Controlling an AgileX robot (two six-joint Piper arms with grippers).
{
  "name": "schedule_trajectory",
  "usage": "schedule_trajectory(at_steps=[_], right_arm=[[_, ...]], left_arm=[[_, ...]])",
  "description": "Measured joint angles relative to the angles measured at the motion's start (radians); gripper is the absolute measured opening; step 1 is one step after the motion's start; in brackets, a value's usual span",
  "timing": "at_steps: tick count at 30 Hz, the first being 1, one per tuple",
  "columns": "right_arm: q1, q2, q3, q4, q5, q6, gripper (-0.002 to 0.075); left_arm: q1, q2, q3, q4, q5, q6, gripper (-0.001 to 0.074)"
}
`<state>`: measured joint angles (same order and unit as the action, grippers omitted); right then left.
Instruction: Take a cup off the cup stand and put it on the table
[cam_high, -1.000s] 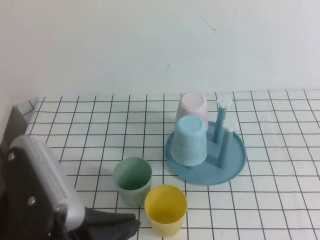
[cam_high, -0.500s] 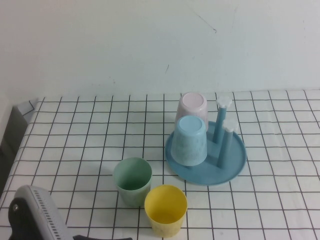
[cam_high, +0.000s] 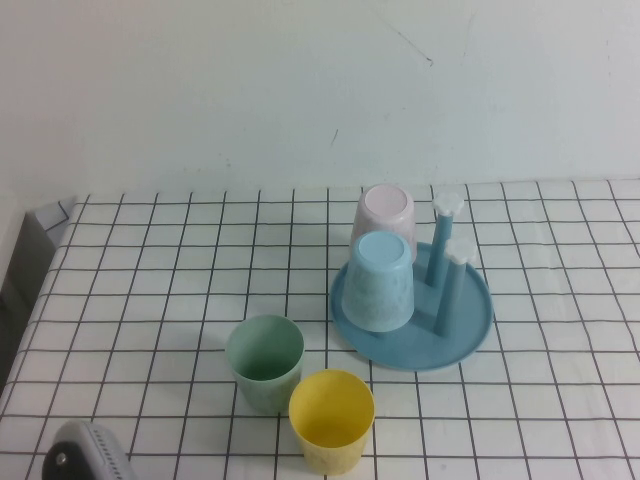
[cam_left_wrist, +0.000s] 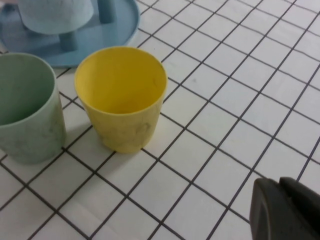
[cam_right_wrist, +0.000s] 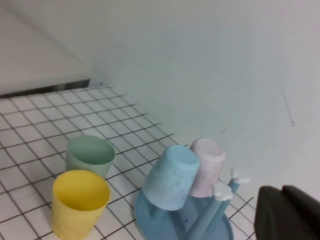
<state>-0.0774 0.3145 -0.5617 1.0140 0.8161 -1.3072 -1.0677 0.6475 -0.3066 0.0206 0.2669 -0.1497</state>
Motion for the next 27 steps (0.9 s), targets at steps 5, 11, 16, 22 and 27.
schedule_trajectory(at_steps=[5, 11, 16, 22, 27], right_arm=[[0.106, 0.0, 0.0, -0.057, 0.004, 0.003, -0.0001], [0.124, -0.006, 0.0, -0.234, 0.014, 0.102, -0.0001], [0.124, -0.073, 0.016, -0.448, -0.174, 0.246, -0.0001], [0.124, -0.21, 0.201, -0.541, -0.522, 0.362, -0.0001], [0.124, -0.268, 0.396, -0.543, -0.759, 0.37, -0.0001]], left_arm=[[0.0, -0.002, 0.0, 0.0, 0.052, 0.0, -0.0001], [0.0, -0.002, 0.0, 0.0, 0.086, 0.0, -0.0001], [0.0, -0.002, 0.0, 0.0, 0.093, 0.0, -0.0001], [0.0, -0.002, 0.0, 0.0, 0.098, 0.0, -0.0001], [0.0, -0.002, 0.0, 0.0, 0.098, 0.0, -0.0001]])
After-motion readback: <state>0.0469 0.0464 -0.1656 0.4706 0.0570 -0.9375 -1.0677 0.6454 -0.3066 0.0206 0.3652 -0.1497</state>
